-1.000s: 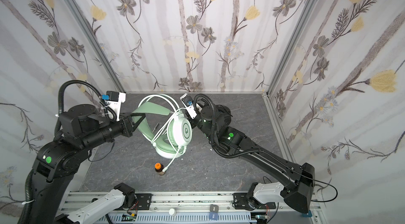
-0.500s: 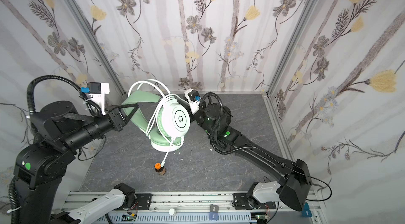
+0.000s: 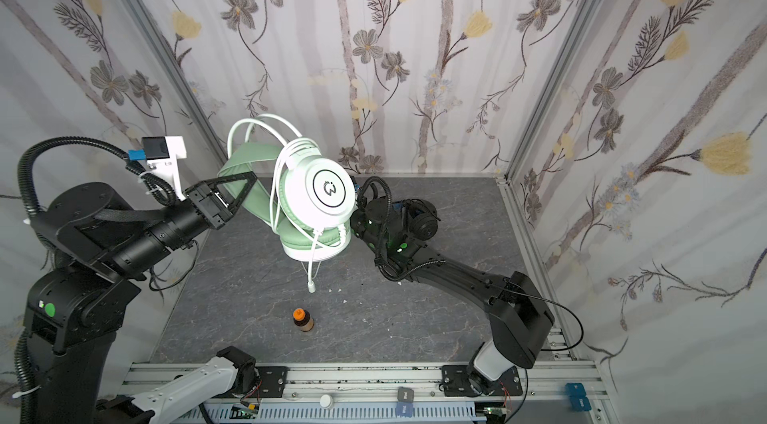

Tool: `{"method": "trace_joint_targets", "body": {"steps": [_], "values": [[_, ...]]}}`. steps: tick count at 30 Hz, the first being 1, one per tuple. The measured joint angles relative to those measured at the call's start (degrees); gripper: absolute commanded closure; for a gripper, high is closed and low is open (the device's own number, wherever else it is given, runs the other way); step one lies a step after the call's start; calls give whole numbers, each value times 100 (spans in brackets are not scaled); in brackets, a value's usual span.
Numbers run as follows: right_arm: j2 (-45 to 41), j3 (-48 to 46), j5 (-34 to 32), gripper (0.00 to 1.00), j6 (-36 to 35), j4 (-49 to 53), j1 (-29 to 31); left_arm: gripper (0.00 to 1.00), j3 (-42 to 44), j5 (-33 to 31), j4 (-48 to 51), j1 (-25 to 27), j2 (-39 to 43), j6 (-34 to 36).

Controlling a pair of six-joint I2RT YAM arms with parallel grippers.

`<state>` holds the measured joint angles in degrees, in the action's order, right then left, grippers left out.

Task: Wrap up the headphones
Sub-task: 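Lower the right gripper to grasp the cable end while the left raises the headset, then pull the cable toward the headset with the right gripper while the left lowers it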

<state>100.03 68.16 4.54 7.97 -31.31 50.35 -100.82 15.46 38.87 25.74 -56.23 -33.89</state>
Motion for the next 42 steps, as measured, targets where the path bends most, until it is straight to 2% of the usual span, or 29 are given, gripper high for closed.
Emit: {"method": "trace_joint_targets", "body": {"steps": [10,18,23,27,37,42], "values": [[503,-9,411,84,415,-225,-15,100,-105,-214,-389,0,-2,-260],[654,-125,501,100,610,-229,-2,100,-48,-636,-680,-7,-35,-413],[640,-170,509,100,647,-160,131,100,33,-1056,-973,-28,-118,-573],[522,-192,223,100,577,293,350,100,151,-1591,-1119,-44,-127,-662],[387,382,-1172,100,-9,2288,1226,100,280,-3027,-992,-153,-332,-916],[282,636,-1683,100,-310,3126,1665,100,387,-3421,-898,-326,-518,-861]]}}
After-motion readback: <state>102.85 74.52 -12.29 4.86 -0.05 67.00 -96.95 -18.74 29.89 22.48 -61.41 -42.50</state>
